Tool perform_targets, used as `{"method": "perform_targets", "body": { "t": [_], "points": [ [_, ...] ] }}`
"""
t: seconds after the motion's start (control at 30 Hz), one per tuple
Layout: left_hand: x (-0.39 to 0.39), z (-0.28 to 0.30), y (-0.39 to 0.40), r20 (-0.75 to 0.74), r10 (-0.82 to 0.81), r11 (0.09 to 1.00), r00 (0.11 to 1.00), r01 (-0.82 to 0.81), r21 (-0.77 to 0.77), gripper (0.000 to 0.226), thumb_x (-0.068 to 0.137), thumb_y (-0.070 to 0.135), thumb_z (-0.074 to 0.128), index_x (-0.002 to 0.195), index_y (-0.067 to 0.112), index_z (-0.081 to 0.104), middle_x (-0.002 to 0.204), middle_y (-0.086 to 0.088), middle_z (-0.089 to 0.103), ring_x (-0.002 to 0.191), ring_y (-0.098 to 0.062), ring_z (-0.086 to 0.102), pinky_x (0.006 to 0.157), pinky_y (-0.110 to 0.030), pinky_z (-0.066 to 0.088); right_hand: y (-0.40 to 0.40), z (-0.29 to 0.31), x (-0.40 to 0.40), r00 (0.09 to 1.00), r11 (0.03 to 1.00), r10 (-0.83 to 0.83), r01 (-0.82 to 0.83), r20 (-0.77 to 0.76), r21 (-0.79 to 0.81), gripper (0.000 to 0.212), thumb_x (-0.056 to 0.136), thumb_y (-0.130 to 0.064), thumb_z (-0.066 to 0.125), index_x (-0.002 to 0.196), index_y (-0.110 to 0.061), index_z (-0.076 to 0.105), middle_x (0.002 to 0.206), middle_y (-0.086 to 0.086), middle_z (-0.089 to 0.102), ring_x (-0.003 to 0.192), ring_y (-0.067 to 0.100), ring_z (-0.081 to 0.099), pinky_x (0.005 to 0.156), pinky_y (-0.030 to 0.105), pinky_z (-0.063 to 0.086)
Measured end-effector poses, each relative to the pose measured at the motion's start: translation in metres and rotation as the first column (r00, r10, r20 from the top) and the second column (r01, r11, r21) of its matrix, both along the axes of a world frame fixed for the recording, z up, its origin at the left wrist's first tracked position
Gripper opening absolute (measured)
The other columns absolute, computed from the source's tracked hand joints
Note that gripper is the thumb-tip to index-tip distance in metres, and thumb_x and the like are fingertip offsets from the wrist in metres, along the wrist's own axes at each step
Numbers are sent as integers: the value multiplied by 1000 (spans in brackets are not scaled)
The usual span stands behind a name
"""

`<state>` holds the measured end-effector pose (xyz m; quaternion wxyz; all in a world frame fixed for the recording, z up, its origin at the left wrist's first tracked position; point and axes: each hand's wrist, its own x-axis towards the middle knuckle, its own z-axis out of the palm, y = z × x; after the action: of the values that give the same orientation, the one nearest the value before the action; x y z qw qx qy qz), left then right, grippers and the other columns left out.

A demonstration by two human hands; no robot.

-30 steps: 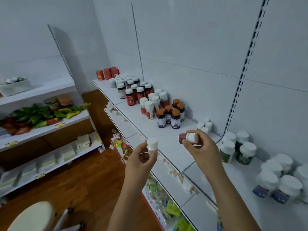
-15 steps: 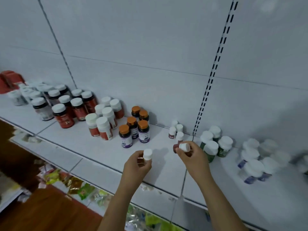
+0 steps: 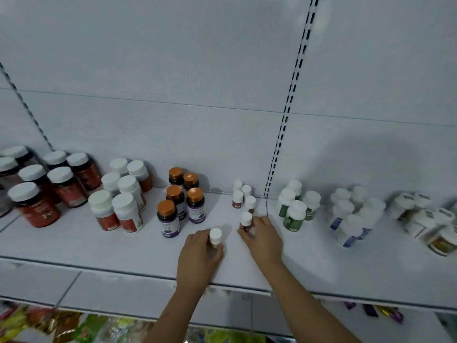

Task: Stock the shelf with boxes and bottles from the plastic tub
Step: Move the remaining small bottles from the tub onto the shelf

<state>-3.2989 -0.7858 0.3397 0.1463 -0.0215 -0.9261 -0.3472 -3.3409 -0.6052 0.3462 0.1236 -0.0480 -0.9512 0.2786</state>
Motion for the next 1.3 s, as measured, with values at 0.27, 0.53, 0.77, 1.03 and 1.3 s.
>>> {"method": "perform_targets", "body": {
  "t": [0.27, 0.53, 0.77, 1.03, 1.3],
  "points": [
    [-2, -8, -3, -17, -9, 993, 1000, 7, -118, 33, 83, 39, 72, 107, 18, 64, 110, 3, 59, 100, -18, 50, 80, -25, 42, -16, -11, 11, 985, 990, -140, 141, -105, 3, 44, 83, -41, 75, 109, -8, 63, 103, 10, 60, 92, 28, 60, 73, 34, 48],
    [55, -27, -32, -60, 66, 946, 996, -82, -314, 57, 100, 46, 34, 146, 16, 49, 154, -2, 43, 145, -22, 34, 113, -40, 33, -25, -10, 48, 955, 939, 268, -288, -125, -189, 53, 88, -37, 68, 135, -20, 51, 127, -7, 50, 116, 12, 51, 99, 29, 45],
    [94, -15, -85, 105, -3, 925, 994, 43, -376, 54, 103, 54, 27, 154, 39, 23, 162, 22, 8, 151, -2, 4, 121, -21, -4, -75, 7, 25, 904, 795, 425, -400, -52, -455, 30, 83, -26, 77, 108, -23, 62, 101, -7, 64, 92, 7, 58, 81, 22, 49],
    [144, -2, -159, 205, 316, 929, 926, -257, -266, 56, 98, 68, 21, 151, 51, 16, 158, 36, 1, 147, 8, -5, 120, -38, 5, -161, 26, 50, 734, 563, 678, -564, -53, -604, 38, 87, -33, 75, 122, -33, 62, 114, -19, 66, 104, 1, 60, 86, 12, 48],
    [170, 4, -276, 201, 446, 883, 872, -392, -259, 67, 94, 74, 9, 153, 45, 19, 161, 26, 5, 149, 3, -7, 121, -38, 3, -301, 37, 54, 560, 455, 828, -678, -5, -577, 50, 90, -28, 72, 136, -33, 55, 127, -14, 62, 112, -1, 59, 94, 12, 47]
  ]
}}
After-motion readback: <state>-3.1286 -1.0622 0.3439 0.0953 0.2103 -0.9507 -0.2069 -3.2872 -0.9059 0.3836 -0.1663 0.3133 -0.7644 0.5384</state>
